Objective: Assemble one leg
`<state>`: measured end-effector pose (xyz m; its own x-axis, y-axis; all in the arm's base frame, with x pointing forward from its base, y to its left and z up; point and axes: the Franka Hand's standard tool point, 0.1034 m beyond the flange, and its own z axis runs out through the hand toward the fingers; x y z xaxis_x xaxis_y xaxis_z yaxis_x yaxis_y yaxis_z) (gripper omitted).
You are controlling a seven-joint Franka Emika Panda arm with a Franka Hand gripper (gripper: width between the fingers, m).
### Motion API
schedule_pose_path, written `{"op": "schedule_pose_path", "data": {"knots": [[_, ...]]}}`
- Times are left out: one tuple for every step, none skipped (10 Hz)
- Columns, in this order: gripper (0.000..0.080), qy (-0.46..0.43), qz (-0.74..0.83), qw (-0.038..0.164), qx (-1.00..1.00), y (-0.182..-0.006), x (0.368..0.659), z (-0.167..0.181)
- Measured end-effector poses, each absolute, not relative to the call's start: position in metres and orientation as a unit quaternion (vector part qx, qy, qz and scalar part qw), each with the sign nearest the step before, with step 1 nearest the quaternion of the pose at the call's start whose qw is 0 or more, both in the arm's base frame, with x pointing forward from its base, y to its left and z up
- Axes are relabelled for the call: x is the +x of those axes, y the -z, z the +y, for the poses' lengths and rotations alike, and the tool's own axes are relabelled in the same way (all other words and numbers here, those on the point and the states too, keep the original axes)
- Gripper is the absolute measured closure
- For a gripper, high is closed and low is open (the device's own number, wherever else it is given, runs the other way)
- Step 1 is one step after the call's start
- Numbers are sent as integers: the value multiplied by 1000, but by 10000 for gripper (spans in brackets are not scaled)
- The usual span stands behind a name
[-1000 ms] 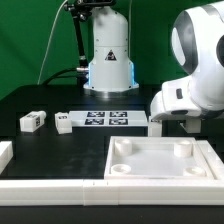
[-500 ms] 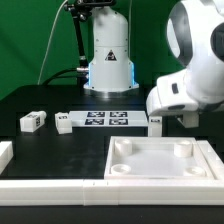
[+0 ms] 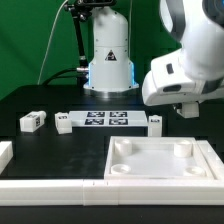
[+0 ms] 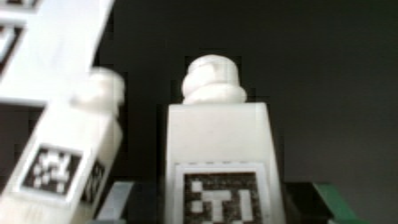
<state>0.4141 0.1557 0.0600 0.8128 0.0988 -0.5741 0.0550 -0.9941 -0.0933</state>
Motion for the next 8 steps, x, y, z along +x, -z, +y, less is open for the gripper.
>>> {"op": "schedule_pose_path", "data": {"knots": [[509, -257, -39, 37, -965, -61, 416, 153], [509, -225, -48, 41, -972, -67, 422, 147], [509, -190, -49, 42, -980, -80, 429, 143], [509, -172, -52, 42, -983, -90, 431, 141], [509, -128, -53, 43, -989, -96, 439, 139], [509, -82, -51, 44, -994, -107, 444, 136], [509, -37, -50, 44, -997, -114, 449, 133], [509, 3, -51, 45, -998, -111, 450, 134]]}}
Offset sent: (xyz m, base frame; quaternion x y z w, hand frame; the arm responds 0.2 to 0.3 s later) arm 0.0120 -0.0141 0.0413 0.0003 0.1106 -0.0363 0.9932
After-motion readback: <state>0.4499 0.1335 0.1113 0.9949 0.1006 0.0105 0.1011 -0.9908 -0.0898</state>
